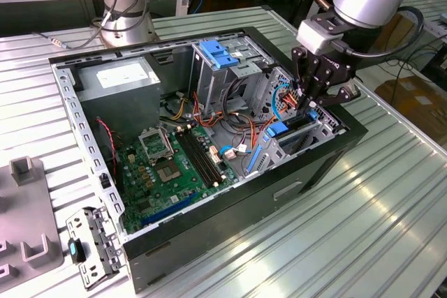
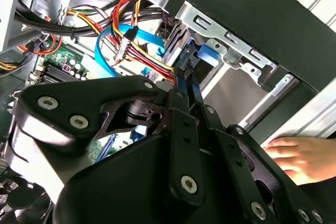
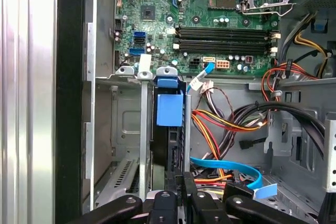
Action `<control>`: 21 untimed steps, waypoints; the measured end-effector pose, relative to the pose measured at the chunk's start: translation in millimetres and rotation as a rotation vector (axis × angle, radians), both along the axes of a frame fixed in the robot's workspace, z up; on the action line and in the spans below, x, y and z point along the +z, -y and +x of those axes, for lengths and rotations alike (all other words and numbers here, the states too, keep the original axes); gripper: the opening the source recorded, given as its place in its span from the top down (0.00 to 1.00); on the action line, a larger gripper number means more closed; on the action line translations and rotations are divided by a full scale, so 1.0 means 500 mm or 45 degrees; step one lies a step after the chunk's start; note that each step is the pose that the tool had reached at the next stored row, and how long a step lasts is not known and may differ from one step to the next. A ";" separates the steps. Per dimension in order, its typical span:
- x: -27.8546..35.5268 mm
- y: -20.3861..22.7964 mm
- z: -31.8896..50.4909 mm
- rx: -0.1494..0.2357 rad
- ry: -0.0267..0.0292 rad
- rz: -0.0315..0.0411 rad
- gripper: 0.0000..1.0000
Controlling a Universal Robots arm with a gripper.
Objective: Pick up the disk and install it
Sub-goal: 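Insert the first disk wire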
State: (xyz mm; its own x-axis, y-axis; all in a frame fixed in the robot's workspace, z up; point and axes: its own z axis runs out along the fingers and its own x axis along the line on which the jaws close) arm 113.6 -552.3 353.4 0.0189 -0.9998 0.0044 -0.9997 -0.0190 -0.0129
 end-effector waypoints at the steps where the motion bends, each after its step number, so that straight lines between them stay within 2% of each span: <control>1: 0.000 0.0002 -0.001 0.000 0.0001 -0.0003 0.84; 7: -0.007 0.0047 -0.001 -0.018 0.0001 0.0001 0.84; 14: -0.010 0.0049 -0.001 -0.044 0.0001 0.0000 0.84; 21: -0.012 0.0049 -0.001 -0.047 0.0001 -0.0001 0.84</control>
